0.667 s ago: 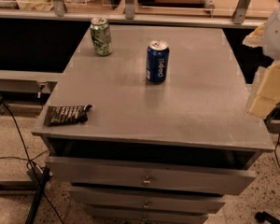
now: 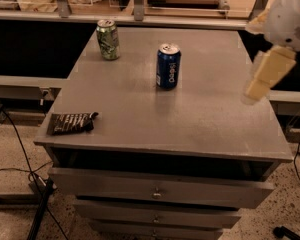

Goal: Move pepsi can near rxbar chocolate

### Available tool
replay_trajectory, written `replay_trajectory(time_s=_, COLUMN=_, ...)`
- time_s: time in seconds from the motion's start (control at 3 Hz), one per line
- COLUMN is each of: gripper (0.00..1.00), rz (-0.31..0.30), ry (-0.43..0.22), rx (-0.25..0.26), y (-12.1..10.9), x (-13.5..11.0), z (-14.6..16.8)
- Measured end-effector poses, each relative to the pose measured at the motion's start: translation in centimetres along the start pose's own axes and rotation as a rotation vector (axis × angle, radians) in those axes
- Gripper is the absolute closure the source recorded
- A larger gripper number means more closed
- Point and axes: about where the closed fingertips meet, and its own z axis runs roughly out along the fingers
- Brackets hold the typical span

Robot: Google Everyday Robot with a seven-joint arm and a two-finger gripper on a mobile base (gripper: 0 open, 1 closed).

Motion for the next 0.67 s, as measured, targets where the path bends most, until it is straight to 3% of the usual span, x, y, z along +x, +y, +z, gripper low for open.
replay_trajectory(time_s=0.33, gripper=0.0, rz=-0.014, ry=-0.105, rx=0.032, y=-4.7, x=-3.0, z=2.1)
replay_trajectory(time_s=0.67, gripper=0.0, rz=-0.034, ry=-0.176, rx=0.091, y=-8.0, x=-6.5, z=3.7)
